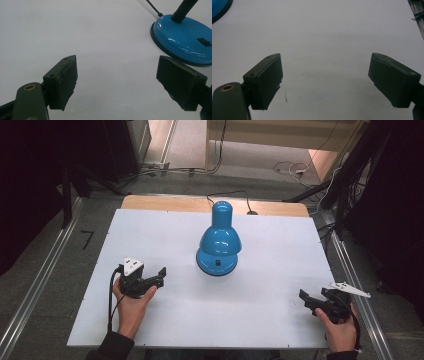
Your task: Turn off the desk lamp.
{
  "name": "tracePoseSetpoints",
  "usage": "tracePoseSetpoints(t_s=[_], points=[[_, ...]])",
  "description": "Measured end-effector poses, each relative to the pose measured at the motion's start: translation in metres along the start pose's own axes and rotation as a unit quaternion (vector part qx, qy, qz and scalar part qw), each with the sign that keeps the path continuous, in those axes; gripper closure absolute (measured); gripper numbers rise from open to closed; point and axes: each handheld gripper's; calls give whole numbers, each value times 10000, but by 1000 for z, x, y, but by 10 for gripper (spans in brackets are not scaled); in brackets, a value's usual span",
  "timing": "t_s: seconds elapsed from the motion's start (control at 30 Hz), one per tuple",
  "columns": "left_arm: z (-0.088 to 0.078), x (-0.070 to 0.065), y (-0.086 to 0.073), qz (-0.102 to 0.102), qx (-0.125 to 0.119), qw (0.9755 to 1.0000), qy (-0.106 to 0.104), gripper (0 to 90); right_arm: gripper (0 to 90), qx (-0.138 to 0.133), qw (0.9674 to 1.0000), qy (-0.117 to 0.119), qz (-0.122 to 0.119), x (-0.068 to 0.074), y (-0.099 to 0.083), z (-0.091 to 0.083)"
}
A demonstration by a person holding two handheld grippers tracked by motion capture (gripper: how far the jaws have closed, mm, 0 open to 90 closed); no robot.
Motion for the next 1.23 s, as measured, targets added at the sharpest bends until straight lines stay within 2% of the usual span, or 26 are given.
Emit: tracePoseSetpoints(t_s=[0.27,0.57,0.73,0.97,1.1,1.17,1.23], points=[[-10,4,-5,98,18,9999,74,173,108,-12,10000,17,3,-1,0,-1],[-27,18,-13,15,30,9998,201,173,108,-12,10000,-10,-20,0,0,-2],[-47,39,-25,-43,95,9983,569,174,108,-24,10000,-44,20,-3,-2,-6],[-75,69,-43,-211,274,9953,907,174,108,-25,9998,-83,202,-12,-8,-13],[-91,80,-52,-142,272,9935,1098,174,108,-72,9997,-189,129,-15,-10,-18],[-97,85,-54,-257,258,9932,1107,174,108,-73,9996,-268,82,-17,-11,-18],[-100,89,-55,-414,181,9930,1088,174,106,-62,9995,-263,169,-19,-13,-19]])
Point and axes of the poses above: each handheld gripper's, and its own axes: z roughly forward along the jaws, y roughly out of its top, x roughly to its left, and after that the axes turned 3 degrees about -y, right-handed
